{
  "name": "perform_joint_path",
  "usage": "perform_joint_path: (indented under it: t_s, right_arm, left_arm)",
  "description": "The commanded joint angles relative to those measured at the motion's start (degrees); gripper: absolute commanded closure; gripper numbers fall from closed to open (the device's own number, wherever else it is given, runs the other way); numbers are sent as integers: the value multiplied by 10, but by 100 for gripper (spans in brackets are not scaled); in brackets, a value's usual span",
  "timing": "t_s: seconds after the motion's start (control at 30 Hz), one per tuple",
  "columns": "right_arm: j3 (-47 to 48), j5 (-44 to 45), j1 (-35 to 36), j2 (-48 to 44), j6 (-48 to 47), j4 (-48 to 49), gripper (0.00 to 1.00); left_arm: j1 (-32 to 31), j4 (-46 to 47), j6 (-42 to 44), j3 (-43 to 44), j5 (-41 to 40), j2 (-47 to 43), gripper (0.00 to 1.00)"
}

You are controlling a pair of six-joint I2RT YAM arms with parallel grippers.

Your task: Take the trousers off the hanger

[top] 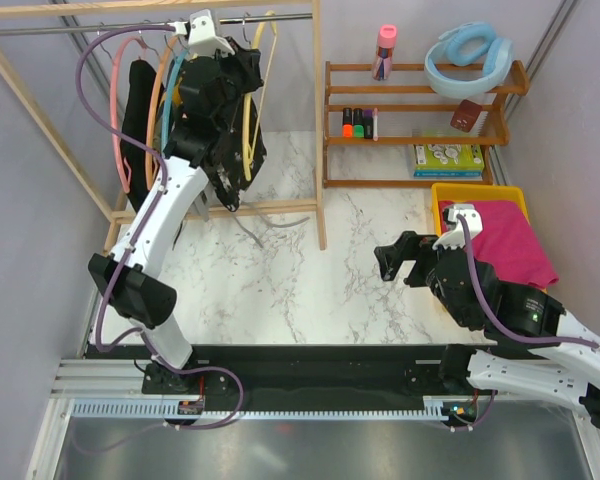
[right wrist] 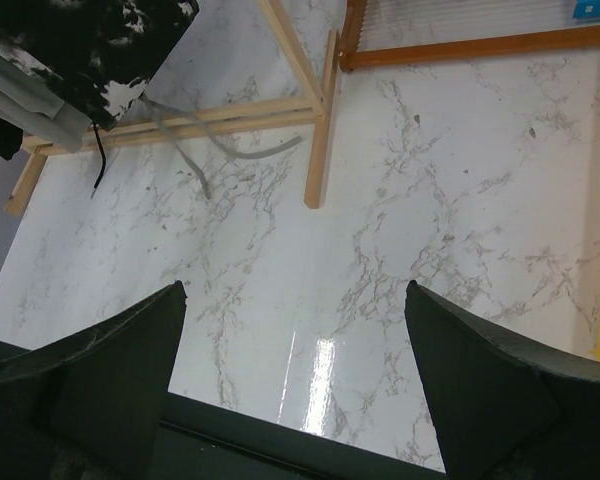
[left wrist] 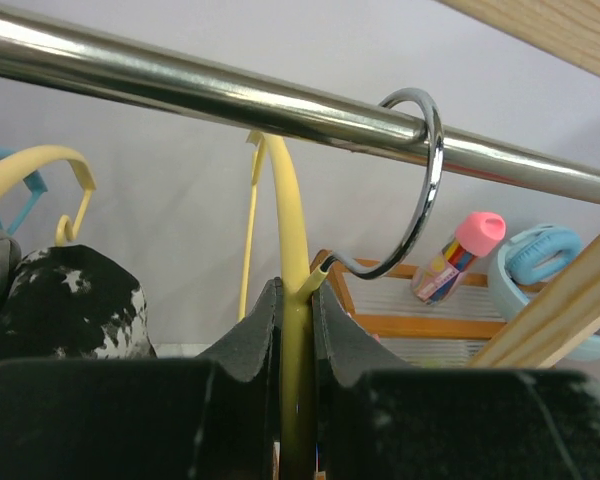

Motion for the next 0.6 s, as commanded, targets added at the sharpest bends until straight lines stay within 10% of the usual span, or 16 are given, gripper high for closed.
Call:
perform_joint_path:
  t_s: [0.0, 0.13, 0.3, 0.57]
  right_arm:
    - [10, -4, 3, 3, 3, 1, 2]
    - [1, -13, 3, 6, 2, 15, 2]
    - [-7, -21, 2, 15, 3, 28, 2]
    - [-9, -33, 2, 18, 8, 35, 2]
  left_arm:
    - [2, -14, 21, 40, -44, -3, 98]
    - [2, -17, 26, 8, -30, -33, 81]
    - [2, -56, 29, -14, -14, -75, 28]
    - [1, -117, 64, -18, -3, -132, 13]
